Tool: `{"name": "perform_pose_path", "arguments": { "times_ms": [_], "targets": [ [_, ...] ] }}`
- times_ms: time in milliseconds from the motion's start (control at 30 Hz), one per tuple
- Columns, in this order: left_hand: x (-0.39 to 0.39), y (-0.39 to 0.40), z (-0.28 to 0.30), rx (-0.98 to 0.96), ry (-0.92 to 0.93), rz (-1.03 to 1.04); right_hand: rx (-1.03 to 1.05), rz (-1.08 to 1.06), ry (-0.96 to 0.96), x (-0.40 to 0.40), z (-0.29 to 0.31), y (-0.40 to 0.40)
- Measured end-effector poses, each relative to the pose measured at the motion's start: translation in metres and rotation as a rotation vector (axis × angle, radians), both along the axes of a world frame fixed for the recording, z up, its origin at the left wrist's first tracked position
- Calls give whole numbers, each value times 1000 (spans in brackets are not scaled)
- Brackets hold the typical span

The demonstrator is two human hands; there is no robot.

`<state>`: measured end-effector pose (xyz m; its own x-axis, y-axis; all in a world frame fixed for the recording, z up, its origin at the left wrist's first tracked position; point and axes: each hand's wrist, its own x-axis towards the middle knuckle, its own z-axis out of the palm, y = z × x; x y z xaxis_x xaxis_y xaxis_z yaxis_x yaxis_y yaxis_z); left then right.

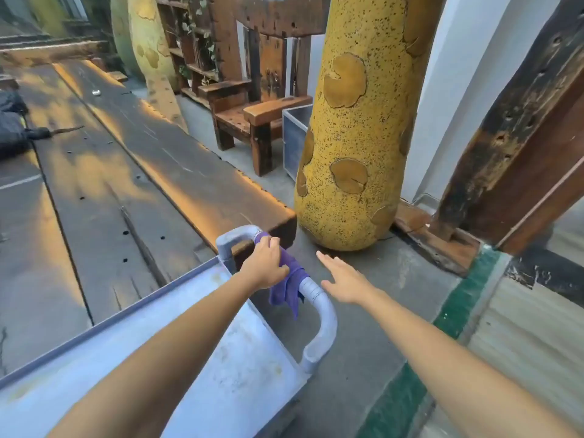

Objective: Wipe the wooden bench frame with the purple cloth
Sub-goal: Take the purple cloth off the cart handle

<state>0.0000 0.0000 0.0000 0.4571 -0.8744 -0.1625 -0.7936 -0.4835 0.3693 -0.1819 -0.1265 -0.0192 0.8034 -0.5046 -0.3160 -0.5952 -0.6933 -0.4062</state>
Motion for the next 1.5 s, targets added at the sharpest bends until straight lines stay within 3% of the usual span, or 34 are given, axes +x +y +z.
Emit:
{"name": "perform_pose_path", "arguments": {
  "times_ms": [233,467,567,767,867,1067,1500],
  "targets": [
    [-11,-9,-18,-89,137,151,165,-14,-66,14,-22,-5],
    [-12,-24,-13,-66,0,67,276,12,-191,29,-39,-17],
    [-12,-32,-12,-80,-57,53,308,-74,-283,33,-47,-21],
    [-9,-59,-1,-80,-50,-56,358,-83,-419,38,-27,-44],
    [-4,-83,6,-139,2,-30,269,-11,-472,44,-15,-74],
    [22,-150,19,-50,114,14,81,158,-517,63,1,-150],
    [57,-309,40,-281,499,139,77,23,-643,100,44,-306]
  ]
}}
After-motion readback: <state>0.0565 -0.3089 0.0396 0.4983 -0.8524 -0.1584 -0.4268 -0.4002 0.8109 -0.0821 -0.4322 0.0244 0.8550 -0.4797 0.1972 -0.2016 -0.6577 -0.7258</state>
